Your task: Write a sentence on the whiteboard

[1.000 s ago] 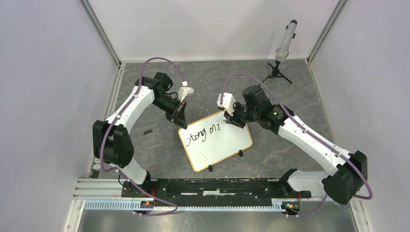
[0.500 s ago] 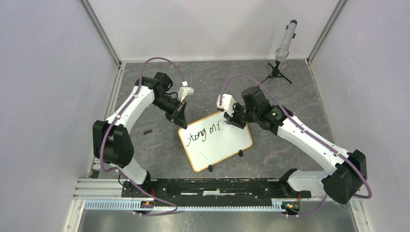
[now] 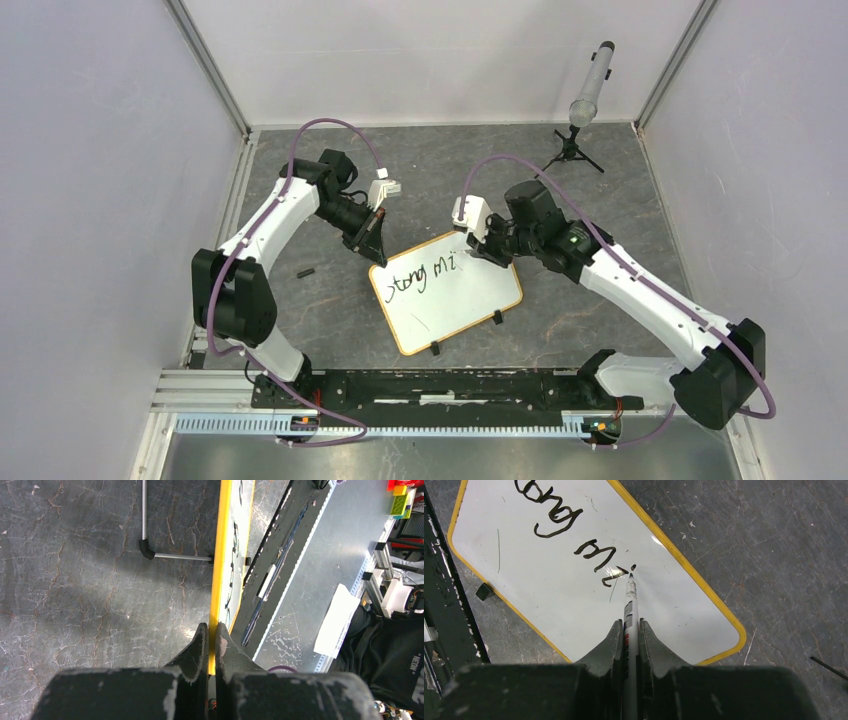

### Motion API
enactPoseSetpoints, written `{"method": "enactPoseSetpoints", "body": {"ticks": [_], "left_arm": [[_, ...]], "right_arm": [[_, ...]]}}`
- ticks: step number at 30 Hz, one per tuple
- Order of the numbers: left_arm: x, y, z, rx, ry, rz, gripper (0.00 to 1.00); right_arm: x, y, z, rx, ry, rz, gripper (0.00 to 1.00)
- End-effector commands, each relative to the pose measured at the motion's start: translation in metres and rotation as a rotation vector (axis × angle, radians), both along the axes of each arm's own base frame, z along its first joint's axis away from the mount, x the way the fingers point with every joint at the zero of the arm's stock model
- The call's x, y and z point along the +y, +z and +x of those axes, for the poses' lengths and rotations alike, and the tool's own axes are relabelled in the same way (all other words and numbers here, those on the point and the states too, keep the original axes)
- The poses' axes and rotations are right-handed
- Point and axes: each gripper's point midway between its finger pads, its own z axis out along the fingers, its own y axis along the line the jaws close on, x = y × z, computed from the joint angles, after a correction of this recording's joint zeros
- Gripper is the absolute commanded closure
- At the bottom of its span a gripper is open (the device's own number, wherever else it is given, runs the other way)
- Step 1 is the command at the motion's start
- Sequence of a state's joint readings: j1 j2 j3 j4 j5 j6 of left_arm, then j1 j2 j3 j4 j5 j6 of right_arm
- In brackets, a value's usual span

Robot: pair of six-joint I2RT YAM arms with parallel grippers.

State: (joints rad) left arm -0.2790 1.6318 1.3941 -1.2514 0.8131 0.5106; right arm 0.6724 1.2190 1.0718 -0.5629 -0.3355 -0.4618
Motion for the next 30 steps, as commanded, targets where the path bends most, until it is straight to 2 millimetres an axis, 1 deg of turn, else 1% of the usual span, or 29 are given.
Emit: {"method": "enactPoseSetpoints", "body": {"ticks": [1, 8, 16, 21, 30], "left_arm": [[0.003, -0.004, 0.006, -0.028, -0.004, 0.017, 0.98], [0.003, -0.004, 0.005, -0.027, -0.002, 0.017, 0.98], [0.003, -0.004, 0.006, -0.027, -0.002, 0.018, 0.98], [0.004, -0.005, 0.005, -0.023, -0.003, 0.018, 0.98], [0.004, -0.005, 0.005, -0.022, -0.001, 0.020, 0.98]], "right_arm": [[-0.002, -0.001, -0.001, -0.015, 0.001, 0.001, 1.00], [-0.003, -0.011, 0.002, -0.012, -0.002, -0.015, 1.00], [-0.010, -0.027, -0.004, 0.009, -0.008, -0.046, 1.00], [-0.010, -0.025, -0.008, 0.012, -0.003, -0.038, 1.00], [-0.002, -0.006, 0.007, -0.031, -0.017, -0.010, 1.00]]}}
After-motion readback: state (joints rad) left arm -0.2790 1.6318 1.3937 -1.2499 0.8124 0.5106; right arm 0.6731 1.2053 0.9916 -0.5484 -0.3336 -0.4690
